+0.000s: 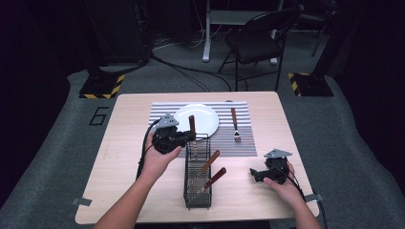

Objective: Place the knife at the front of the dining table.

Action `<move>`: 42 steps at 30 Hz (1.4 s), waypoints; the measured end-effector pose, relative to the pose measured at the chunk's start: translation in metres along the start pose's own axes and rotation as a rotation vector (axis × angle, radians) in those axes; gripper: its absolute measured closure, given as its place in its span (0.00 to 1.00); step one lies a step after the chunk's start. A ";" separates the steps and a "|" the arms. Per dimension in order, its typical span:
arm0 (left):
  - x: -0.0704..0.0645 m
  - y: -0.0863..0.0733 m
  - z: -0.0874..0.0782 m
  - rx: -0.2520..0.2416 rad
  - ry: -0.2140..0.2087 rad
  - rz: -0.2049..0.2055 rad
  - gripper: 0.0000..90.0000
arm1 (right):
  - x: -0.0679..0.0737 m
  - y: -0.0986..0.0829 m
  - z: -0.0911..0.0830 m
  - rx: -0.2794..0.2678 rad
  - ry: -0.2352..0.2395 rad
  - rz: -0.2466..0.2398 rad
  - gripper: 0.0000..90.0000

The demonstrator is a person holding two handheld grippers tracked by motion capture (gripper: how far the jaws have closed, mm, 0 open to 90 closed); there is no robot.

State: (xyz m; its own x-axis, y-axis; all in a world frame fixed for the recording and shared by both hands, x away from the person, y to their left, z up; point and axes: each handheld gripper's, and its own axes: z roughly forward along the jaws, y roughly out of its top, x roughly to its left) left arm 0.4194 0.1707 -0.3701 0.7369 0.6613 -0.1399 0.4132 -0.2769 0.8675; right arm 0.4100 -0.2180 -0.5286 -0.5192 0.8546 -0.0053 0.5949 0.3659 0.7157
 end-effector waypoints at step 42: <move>0.018 0.066 -0.077 -0.087 0.052 -0.003 0.90 | 0.000 0.000 0.000 0.000 0.001 -0.002 0.00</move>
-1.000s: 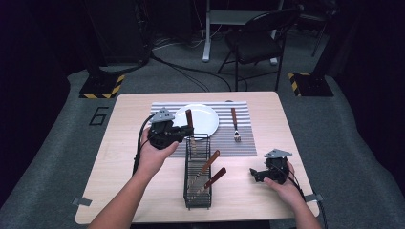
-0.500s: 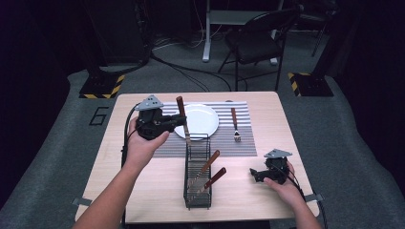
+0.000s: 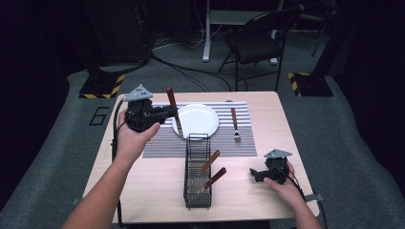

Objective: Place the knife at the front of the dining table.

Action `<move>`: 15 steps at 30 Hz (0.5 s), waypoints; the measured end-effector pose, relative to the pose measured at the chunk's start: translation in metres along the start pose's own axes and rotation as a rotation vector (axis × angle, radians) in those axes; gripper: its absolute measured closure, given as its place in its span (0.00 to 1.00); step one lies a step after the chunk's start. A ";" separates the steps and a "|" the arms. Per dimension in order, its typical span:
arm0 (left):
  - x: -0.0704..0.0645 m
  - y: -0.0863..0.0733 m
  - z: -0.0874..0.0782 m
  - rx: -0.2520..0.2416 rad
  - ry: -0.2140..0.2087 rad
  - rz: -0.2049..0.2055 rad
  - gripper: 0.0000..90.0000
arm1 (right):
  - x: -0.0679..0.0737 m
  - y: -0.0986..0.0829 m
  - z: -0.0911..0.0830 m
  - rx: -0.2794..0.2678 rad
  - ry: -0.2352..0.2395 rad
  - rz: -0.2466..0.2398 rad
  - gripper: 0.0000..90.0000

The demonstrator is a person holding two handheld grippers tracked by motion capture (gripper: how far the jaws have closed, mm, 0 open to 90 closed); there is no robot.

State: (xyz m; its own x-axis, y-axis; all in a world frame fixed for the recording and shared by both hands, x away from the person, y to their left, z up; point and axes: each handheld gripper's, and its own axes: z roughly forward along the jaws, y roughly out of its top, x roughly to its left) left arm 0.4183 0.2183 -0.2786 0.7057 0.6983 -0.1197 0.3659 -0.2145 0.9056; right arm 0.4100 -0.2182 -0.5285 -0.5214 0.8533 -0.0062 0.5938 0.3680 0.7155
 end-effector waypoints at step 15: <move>0.036 -0.018 0.004 0.006 0.063 -0.079 0.90 | 0.000 0.000 0.000 0.000 0.000 0.000 0.00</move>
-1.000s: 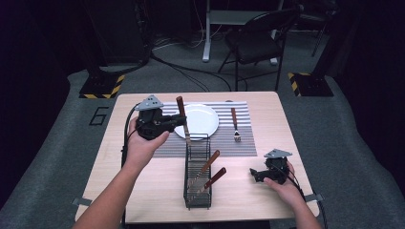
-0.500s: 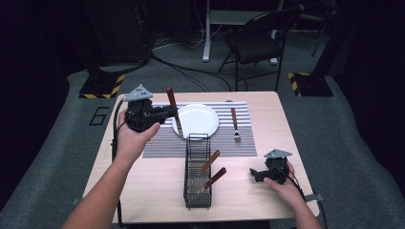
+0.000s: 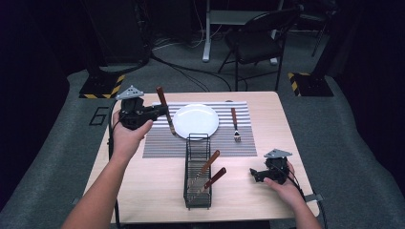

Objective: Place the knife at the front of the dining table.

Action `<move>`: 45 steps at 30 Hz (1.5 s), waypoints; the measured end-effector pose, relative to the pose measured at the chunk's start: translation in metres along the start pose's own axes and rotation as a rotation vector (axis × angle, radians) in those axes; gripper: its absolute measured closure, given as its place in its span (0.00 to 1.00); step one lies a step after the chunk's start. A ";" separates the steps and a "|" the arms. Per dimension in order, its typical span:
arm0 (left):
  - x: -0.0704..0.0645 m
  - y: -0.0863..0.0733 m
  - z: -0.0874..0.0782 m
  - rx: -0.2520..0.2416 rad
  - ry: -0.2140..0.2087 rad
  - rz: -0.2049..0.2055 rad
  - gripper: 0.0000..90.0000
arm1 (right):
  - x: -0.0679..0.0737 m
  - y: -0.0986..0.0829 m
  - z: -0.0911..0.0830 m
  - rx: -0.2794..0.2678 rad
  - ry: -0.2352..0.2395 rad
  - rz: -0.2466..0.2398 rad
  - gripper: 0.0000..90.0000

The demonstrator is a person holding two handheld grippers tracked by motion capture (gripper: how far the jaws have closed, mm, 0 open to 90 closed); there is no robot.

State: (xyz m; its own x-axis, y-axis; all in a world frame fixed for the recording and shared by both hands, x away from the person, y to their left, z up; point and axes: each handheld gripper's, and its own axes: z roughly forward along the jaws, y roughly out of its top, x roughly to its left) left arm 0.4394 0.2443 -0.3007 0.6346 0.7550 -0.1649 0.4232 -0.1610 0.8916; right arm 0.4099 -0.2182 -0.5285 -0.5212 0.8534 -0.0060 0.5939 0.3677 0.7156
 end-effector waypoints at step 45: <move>0.070 -0.075 0.038 0.085 0.236 -0.128 0.90 | 0.000 0.000 0.000 0.003 0.004 0.000 0.00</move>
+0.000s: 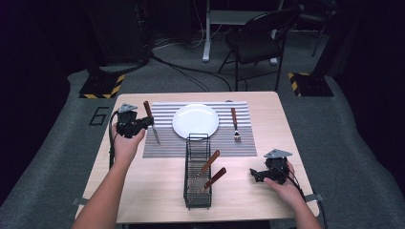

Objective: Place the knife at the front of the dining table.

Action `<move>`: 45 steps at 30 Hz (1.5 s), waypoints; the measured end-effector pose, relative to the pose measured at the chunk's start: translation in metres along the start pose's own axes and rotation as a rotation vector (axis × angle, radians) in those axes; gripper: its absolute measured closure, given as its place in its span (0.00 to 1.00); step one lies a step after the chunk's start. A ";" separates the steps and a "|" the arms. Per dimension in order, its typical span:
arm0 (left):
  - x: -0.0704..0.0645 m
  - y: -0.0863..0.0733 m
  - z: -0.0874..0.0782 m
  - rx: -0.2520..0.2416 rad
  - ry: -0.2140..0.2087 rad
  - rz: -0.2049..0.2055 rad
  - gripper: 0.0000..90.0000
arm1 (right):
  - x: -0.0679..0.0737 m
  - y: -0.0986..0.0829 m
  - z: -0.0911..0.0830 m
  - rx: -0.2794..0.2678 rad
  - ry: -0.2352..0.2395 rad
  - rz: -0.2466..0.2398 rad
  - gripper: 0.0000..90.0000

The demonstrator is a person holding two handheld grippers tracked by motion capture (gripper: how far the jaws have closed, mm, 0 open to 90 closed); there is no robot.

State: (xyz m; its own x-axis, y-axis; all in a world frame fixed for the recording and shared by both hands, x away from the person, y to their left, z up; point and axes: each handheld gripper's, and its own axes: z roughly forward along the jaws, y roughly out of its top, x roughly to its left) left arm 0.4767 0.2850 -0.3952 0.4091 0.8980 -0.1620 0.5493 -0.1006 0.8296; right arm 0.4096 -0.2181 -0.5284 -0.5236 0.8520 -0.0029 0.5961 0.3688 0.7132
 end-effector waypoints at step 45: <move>0.021 -0.002 0.056 0.041 0.029 -0.084 0.90 | 0.001 0.000 0.000 0.003 0.006 0.001 0.00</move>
State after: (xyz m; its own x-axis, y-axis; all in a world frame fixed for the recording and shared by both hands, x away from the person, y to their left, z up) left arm 0.5247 0.2798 -0.4297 0.3394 0.9161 -0.2135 0.6104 -0.0418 0.7910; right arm 0.4087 -0.2177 -0.5283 -0.5264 0.8503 0.0016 0.5984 0.3691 0.7111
